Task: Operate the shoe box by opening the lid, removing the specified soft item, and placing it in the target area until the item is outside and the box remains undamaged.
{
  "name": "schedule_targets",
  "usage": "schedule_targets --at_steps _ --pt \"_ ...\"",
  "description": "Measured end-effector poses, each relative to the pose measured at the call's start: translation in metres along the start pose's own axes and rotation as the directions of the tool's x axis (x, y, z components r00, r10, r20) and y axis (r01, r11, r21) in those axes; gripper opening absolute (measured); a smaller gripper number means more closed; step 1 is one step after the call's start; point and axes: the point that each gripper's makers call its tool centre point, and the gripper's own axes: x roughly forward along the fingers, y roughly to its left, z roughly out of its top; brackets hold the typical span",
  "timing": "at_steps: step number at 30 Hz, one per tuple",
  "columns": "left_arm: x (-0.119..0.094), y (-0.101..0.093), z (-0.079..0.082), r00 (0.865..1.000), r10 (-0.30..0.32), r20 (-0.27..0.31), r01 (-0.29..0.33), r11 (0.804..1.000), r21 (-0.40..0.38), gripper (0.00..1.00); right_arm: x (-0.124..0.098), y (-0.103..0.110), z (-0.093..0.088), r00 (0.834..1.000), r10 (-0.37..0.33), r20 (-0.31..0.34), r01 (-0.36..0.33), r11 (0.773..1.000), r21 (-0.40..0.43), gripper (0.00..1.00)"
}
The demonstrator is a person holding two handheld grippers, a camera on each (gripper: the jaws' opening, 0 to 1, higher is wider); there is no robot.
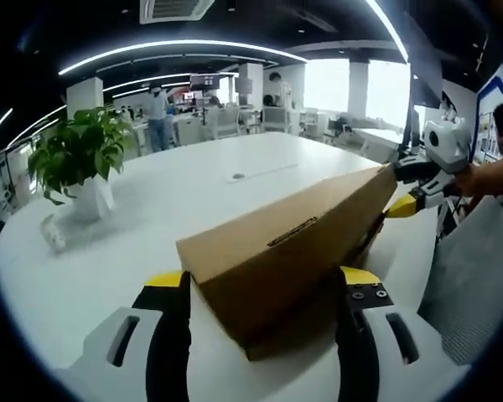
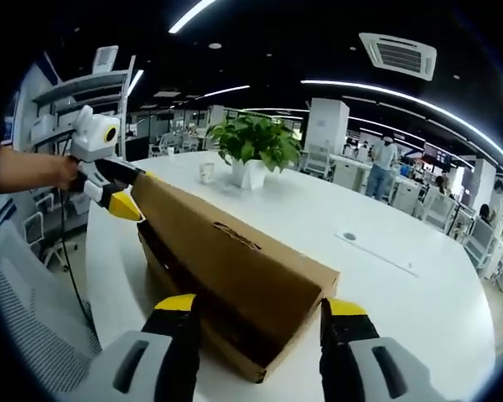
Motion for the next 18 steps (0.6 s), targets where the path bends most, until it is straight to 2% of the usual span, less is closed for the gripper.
schedule_targets --at_steps 12,18 --pt "0.003 0.012 0.027 0.997 0.046 0.062 -0.047 0.999 0.016 0.67 0.001 -0.024 0.026 0.997 -0.055 0.051 0.056 0.998 -0.031 0.41" --pt "0.006 0.016 0.033 0.995 0.059 0.077 -0.06 0.998 0.021 0.65 0.004 -0.034 0.034 0.995 -0.071 0.07 0.074 0.996 -0.04 0.37"
